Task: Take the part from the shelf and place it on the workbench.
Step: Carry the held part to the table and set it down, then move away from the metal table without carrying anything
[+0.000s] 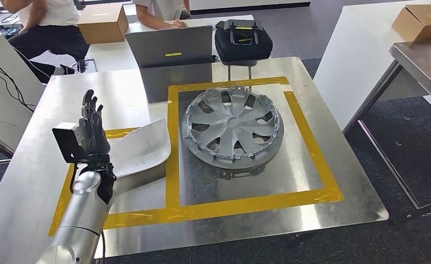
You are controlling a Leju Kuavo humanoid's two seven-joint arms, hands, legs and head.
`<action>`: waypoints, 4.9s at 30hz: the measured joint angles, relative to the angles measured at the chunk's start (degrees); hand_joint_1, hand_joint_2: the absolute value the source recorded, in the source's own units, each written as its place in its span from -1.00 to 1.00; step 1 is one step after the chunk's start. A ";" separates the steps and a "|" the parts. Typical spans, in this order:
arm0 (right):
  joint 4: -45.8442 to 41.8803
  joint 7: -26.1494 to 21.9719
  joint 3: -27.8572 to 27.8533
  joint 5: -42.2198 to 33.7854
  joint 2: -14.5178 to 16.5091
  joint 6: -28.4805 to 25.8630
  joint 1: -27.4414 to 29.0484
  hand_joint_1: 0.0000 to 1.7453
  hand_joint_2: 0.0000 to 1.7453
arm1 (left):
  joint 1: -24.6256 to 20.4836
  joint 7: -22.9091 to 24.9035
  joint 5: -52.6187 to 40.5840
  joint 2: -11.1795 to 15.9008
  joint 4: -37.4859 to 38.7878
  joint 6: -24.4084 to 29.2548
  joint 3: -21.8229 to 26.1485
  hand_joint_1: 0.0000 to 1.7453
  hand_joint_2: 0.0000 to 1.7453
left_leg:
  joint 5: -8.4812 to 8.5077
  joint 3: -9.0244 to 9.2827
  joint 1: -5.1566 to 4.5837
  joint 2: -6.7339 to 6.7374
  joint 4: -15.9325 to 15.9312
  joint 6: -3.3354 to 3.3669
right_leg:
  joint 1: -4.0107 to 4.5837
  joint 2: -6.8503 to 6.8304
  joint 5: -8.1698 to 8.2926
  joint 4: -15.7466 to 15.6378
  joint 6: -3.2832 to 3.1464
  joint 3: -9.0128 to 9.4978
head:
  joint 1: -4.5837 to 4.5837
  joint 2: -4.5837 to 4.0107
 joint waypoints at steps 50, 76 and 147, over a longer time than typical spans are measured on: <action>0.00 -3.66 -0.34 0.96 0.02 2.54 0.51 -1.00 -1.00 | 22.01 2.03 -0.29 -1.71 -33.83 0.43 -7.68 -1.00 -1.00 | 2.27 -1.87 0.60 1.10 0.02 1.48 | -0.61 -0.12 -7.87 13.98 2.49 -6.74 | 0.33 0.01; -0.01 -5.35 1.03 2.76 -0.14 4.43 0.38 -1.00 -1.00 | 27.26 2.22 -3.24 -1.66 -40.89 -0.19 -10.08 -1.00 -1.00 | -0.19 0.81 0.60 2.24 0.15 0.56 | -0.77 -3.76 2.16 0.27 2.25 -2.02 | -0.56 0.01; 0.01 -3.13 0.57 0.59 1.95 0.16 0.31 -1.00 -1.00 | 21.83 11.24 -10.10 3.36 39.86 -1.13 5.75 -1.00 -1.00 | 5.68 -7.07 0.35 1.45 1.47 1.29 | 0.50 -0.39 -4.54 4.96 1.07 5.36 | 0.26 0.01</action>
